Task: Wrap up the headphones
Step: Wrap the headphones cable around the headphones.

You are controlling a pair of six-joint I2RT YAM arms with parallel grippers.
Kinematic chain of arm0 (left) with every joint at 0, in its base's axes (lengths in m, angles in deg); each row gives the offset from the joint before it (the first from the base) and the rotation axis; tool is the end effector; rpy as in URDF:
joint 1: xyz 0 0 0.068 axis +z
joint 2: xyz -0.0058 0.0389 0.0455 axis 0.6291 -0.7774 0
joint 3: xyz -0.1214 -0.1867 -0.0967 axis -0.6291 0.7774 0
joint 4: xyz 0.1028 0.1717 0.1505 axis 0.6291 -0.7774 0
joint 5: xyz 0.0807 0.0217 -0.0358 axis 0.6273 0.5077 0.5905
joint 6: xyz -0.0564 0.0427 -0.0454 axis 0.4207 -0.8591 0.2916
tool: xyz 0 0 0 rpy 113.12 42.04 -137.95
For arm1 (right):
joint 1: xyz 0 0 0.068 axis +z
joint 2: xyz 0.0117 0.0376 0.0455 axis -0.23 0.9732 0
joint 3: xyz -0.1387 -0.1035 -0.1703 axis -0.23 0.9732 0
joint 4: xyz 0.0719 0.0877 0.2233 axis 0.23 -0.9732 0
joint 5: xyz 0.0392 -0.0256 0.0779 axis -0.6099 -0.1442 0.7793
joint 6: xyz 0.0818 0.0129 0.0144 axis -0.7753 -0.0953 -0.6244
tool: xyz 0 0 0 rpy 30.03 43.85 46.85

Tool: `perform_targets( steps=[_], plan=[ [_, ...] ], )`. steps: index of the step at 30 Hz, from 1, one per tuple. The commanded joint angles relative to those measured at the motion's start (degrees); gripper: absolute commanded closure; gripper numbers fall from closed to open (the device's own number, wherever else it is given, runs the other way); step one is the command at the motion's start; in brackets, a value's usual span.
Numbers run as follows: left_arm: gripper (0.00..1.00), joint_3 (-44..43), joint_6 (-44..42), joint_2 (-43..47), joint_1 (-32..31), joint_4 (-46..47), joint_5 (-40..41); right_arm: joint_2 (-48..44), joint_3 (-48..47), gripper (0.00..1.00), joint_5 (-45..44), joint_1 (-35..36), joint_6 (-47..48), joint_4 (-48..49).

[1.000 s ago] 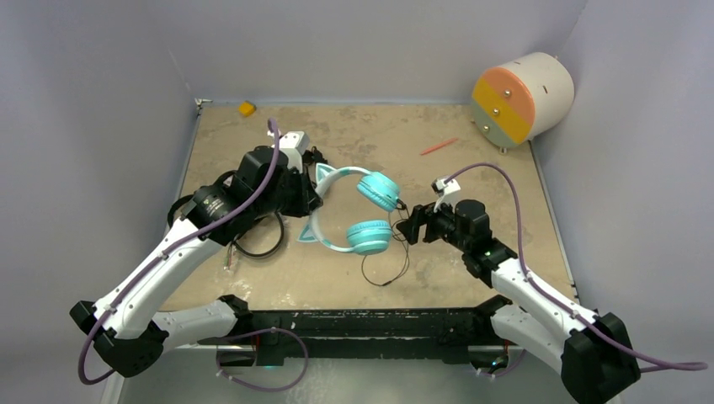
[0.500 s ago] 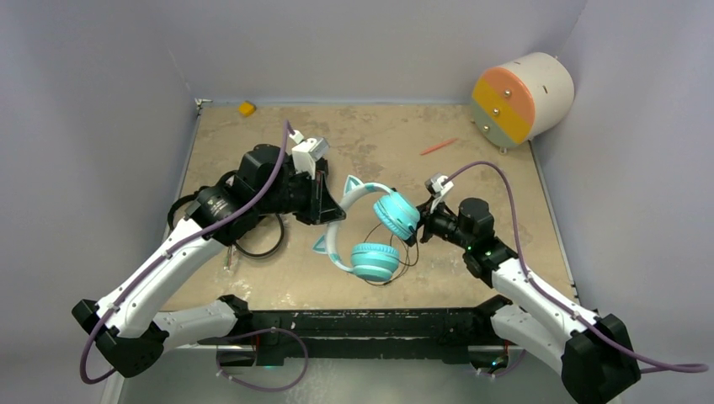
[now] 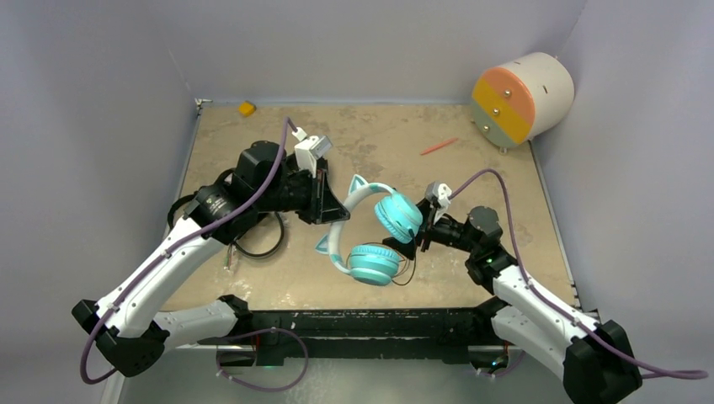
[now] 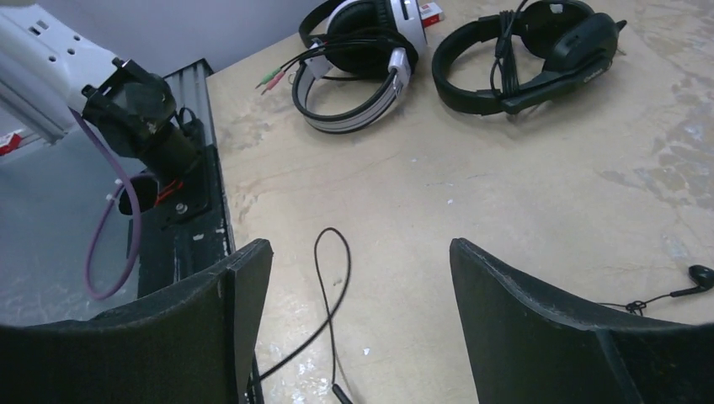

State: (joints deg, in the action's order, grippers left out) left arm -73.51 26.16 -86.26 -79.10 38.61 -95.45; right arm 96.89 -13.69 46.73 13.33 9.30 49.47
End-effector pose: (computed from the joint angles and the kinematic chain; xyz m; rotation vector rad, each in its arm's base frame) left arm 0.1697 -0.1861 0.3583 0.4649 2.2014 -1.2181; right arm 0.1843 0.1473 0.2399 -0.7764 1.4102 1.0991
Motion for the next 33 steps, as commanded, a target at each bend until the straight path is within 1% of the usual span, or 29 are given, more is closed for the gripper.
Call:
perform_targets(
  steps=[1, 4, 7, 12, 16, 19, 21, 25, 33],
  plan=[
    [1.0, -6.14, 2.13, -0.82, 1.87, 0.78, 2.82, -3.17, 1.43, 0.2, -1.92, 0.15, 1.05, 1.92],
    [1.0, -8.44, 1.63, -2.07, 4.71, -0.35, 2.95, -6.37, 2.11, 0.19, -14.7, 0.1, 1.06, -5.49],
    [1.0, -9.94, 0.59, -3.16, 9.5, -0.39, -0.38, -10.77, 4.28, 0.17, -22.79, 0.13, 0.21, -8.18],
    [1.0, -10.01, 0.53, -5.6, 18.86, 1.89, -11.47, -18.54, 9.55, 0.12, -25.35, 0.1, -1.03, -4.19],
    [1.0, -10.32, 0.8, -6.02, 22.44, 2.98, -13.85, -20.71, 10.2, 0.08, -31.3, 0.11, -1.3, -6.28],
    [1.0, -10.44, 1.03, -6.09, 23.28, 3.54, -15.38, -20.81, 10.23, 0.07, -32.13, 0.13, -1.21, -5.58],
    [1.0, -10.37, 1.11, -6.14, 23.33, 3.6, -16.0, -20.52, 10.7, 0.07, -30.49, 0.12, -1.23, -3.37],
    [1.0, -9.96, 1.02, -6.14, 23.42, 3.54, -17.78, -17.71, 9.81, 0.07, -19.44, 0.1, 1.68, 0.41],
    [1.0, -10.01, 1.19, -5.96, 23.4, 3.44, -19.15, -3.7, 1.88, 0.07, -3.13, 0.11, 4.85, 7.36]
  ],
)
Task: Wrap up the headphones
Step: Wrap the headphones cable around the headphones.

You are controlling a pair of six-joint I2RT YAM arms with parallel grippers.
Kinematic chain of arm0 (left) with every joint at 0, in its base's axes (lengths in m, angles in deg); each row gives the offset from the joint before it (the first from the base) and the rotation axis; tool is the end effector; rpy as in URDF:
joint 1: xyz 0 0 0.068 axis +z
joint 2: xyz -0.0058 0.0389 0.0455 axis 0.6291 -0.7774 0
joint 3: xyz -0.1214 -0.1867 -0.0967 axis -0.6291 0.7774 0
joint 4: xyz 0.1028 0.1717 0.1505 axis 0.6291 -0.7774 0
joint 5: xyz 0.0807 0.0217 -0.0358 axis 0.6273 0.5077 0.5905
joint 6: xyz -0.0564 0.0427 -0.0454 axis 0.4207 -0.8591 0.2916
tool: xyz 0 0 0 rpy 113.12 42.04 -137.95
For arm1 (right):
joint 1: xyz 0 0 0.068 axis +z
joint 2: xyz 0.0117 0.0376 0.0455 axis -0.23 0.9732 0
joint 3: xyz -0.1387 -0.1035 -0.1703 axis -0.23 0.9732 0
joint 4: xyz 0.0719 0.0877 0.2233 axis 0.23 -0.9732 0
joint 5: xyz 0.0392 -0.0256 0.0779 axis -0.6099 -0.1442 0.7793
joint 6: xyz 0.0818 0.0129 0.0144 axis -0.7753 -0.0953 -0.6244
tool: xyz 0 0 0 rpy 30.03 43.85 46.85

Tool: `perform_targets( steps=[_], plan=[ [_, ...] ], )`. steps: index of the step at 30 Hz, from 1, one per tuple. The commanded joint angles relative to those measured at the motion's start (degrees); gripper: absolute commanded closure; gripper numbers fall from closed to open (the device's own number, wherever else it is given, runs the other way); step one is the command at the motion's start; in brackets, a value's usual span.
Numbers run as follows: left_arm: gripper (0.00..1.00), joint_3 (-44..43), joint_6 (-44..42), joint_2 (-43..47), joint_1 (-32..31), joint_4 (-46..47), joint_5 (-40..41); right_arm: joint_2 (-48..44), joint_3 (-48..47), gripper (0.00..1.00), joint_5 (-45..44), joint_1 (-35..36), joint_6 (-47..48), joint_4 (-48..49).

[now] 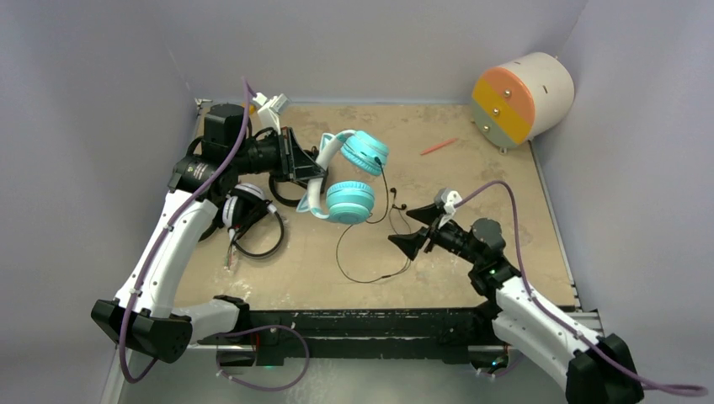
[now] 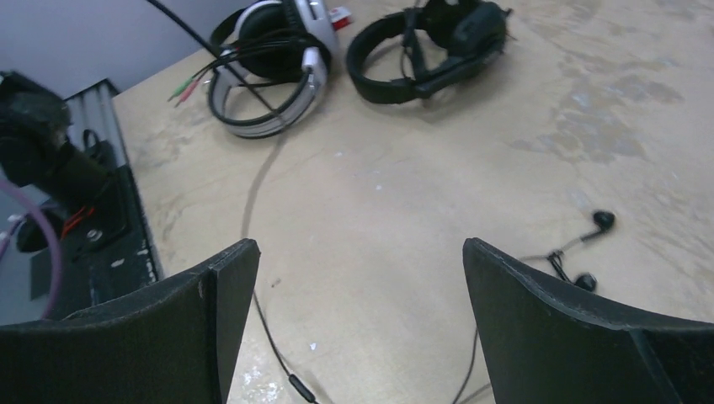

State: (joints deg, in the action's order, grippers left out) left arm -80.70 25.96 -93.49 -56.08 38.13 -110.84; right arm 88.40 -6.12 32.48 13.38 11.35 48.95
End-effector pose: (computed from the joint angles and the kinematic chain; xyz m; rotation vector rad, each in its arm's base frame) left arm 0.2398 -0.1253 0.3746 0.2010 2.1692 -1.2692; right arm 0.1789 0.1280 0.2214 -0.5901 1.4364 0.8963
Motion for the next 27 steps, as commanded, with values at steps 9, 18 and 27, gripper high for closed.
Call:
perform_targets(
  steps=[9, 18, 27],
  plan=[
    [1.0, -2.93, 1.51, 1.2, 0.4, 4.13, -4.64, 17.72, -10.68, 0.07, 18.85, 1.8, 2.01, 20.17],
    [1.0, -2.75, 1.13, 0.66, 0.4, 4.08, -6.08, 28.25, -16.0, 0.38, 19.02, 3.37, -1.7, 29.5],
    [1.0, 4.67, -1.25, 3.33, 0.32, 7.79, -14.98, 29.91, -19.72, 1.0, 19.65, 3.47, -7.74, 28.24]
  ],
)
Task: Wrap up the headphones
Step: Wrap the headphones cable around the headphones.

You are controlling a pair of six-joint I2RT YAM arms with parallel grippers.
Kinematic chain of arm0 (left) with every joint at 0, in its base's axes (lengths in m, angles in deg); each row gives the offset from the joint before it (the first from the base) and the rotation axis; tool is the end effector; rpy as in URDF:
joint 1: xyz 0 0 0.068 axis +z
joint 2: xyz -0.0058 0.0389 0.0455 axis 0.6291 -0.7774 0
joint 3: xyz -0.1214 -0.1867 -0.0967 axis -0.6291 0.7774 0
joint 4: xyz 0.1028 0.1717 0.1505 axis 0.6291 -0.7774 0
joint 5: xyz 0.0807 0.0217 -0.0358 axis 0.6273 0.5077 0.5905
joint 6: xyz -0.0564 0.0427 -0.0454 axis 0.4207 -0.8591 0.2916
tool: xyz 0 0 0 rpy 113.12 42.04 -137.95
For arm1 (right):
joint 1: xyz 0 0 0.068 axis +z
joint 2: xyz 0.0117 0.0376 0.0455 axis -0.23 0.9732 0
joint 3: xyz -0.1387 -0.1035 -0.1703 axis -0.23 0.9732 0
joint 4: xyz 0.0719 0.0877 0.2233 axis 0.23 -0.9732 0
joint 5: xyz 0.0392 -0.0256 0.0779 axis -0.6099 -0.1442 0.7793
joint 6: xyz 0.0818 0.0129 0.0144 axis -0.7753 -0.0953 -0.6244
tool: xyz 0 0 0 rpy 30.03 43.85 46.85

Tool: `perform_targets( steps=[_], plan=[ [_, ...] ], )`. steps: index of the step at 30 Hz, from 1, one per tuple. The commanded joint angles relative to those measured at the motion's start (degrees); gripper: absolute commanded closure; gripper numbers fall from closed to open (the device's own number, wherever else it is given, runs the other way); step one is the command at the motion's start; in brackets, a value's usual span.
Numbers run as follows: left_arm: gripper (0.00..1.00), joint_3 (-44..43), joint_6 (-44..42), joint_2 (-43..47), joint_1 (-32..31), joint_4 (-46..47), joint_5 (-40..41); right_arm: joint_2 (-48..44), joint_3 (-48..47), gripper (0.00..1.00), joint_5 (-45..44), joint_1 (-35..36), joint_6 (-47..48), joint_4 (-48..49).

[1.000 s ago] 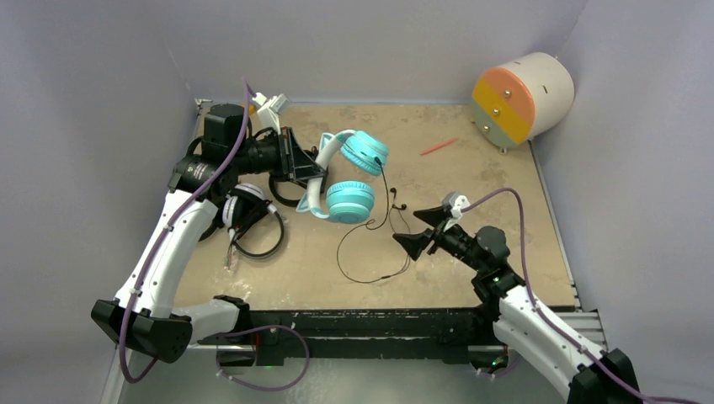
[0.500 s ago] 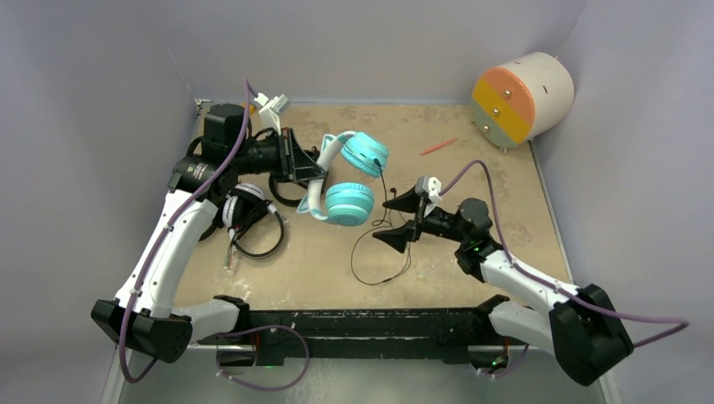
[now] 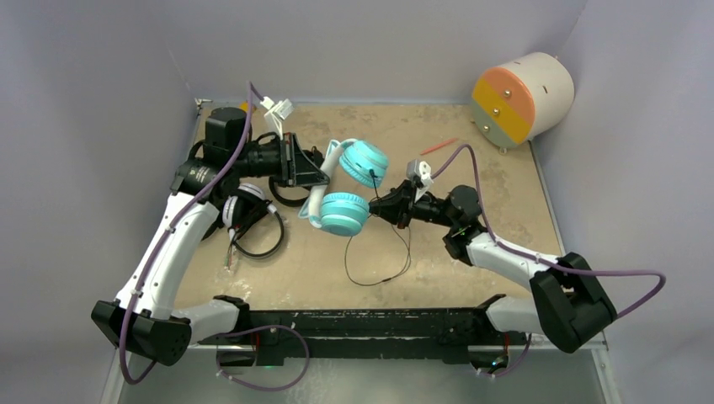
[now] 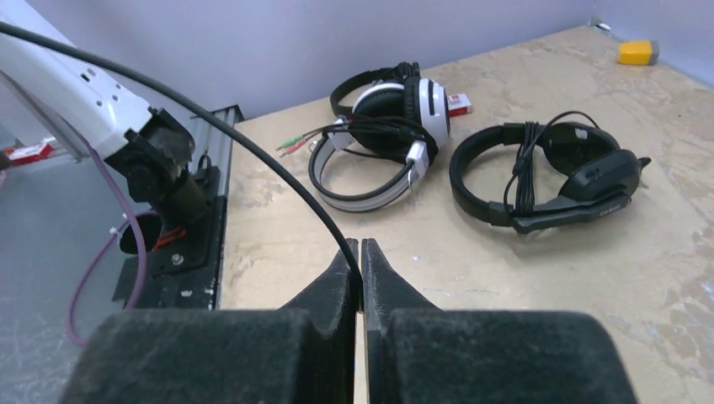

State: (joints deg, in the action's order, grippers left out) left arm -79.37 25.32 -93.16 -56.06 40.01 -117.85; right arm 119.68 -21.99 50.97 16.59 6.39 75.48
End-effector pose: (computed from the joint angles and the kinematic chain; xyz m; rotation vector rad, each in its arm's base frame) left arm 0.2340 -0.1300 0.3751 0.3070 2.1393 -1.3860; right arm 0.2161 0.1854 0.2522 -0.8697 1.1952 1.1883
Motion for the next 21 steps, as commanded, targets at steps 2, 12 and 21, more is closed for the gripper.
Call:
perform_targets(
  steps=[2, 12, 21],
  plan=[
    [1.0, 5.57, -0.61, 4.04, 0.23, 6.95, -9.07, -1.56, -4.86, 1.0, 1.35, 0.26, -3.21, -1.03],
    [1.0, 8.41, -4.42, 5.08, -10.34, 4.93, 0.62, -0.33, -12.58, 1.0, -2.81, 0.3, -1.83, -22.13],
    [1.0, 9.15, -13.46, 6.15, -14.51, -2.07, 17.33, -3.72, -19.91, 1.0, -11.2, -0.01, 0.63, -45.66]
  ],
)
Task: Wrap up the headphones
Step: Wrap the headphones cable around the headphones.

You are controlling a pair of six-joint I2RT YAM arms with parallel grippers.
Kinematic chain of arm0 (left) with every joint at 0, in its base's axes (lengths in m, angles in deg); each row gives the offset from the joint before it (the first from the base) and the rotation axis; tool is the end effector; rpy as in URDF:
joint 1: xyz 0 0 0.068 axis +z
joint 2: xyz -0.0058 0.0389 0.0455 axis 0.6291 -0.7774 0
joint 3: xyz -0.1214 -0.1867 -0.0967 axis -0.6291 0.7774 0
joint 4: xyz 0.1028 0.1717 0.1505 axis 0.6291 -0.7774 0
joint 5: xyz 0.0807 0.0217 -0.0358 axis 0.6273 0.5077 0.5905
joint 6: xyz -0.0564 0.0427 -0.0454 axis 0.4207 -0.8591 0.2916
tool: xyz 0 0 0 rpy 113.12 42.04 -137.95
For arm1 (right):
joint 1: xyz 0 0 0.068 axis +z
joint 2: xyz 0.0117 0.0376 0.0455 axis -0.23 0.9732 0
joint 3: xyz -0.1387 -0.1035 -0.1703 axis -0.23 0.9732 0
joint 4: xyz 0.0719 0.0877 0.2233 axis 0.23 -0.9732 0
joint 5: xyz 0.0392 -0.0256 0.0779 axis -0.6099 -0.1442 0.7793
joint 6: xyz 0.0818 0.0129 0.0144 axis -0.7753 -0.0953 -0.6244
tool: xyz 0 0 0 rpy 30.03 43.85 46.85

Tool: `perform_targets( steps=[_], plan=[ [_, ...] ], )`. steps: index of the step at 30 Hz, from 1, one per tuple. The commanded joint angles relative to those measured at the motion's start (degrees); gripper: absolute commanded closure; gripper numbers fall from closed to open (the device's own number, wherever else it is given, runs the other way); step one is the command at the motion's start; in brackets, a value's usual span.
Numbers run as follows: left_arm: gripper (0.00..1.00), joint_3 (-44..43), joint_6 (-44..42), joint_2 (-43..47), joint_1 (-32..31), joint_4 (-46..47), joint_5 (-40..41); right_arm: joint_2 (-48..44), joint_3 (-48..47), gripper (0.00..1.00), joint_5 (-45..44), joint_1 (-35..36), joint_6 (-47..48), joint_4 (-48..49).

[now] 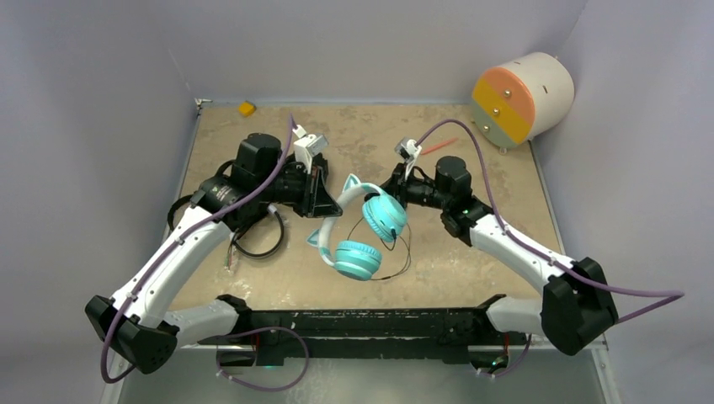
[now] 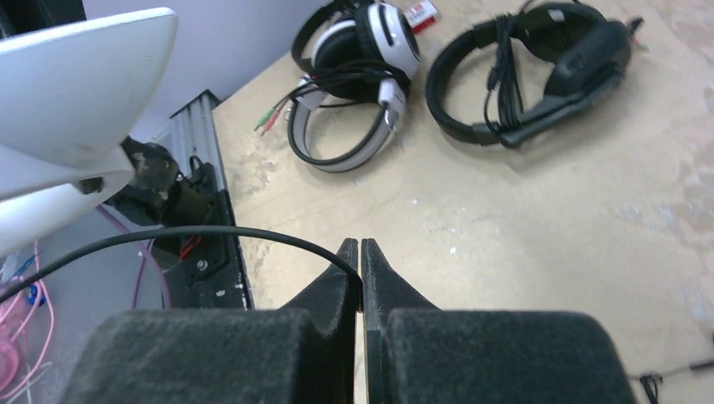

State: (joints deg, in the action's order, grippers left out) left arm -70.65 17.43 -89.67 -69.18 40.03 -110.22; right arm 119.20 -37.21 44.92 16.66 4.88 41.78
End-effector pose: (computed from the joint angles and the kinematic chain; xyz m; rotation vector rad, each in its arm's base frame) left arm 0.1980 -0.1715 0.3358 0.5834 2.1971 -1.3005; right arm 0.2474 0.1972 0.2738 -0.7355 1.5639 1.1949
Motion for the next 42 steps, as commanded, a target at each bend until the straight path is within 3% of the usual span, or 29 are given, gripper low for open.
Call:
perform_targets(
  steps=[1, 6, 11, 18, 24, 29, 37, 42],
  plan=[
    [1.0, 0.83, -6.76, 2.98, -2.2, -2.75, 12.37, -3.55, -5.64, 1.0, -5.53, -0.07, 2.55, -13.95],
    [1.0, 4.01, -10.1, 6.39, -8.38, -2.26, 29.96, -4.36, -10.84, 1.0, -8.12, -0.05, 4.17, -25.36],
    [1.0, 7.25, -12.2, 8.42, -13.68, 0.56, 35.79, -4.53, -14.36, 1.0, -7.59, -0.06, 5.21, -32.94],
    [1.0, 9.14, -13.27, 2.2, -20.75, -0.11, 61.03, -5.92, -17.16, 1.0, -6.12, -0.02, 5.51, -40.91],
    [1.0, 7.15, -9.51, -1.99, -21.49, -1.74, 78.49, -6.38, -19.85, 0.97, -3.16, -0.03, 4.51, -46.18],
    [1.0, 6.38, -5.27, -2.99, -21.57, -2.91, 85.02, -6.81, -18.21, 0.92, 5.71, -0.01, -0.74, -43.16],
    [1.0, 5.55, 2.66, -4.92, -25.24, -3.61, 94.54, -4.42, -14.6, 0.84, 13.01, 0.01, -13.03, -33.76],
    [1.0, 6.37, 10.88, -6.42, -27.92, -1.3, 97.49, -4.49, -11.45, 0.83, 10.14, 1.05, -19.01, -27.25]
  ],
)
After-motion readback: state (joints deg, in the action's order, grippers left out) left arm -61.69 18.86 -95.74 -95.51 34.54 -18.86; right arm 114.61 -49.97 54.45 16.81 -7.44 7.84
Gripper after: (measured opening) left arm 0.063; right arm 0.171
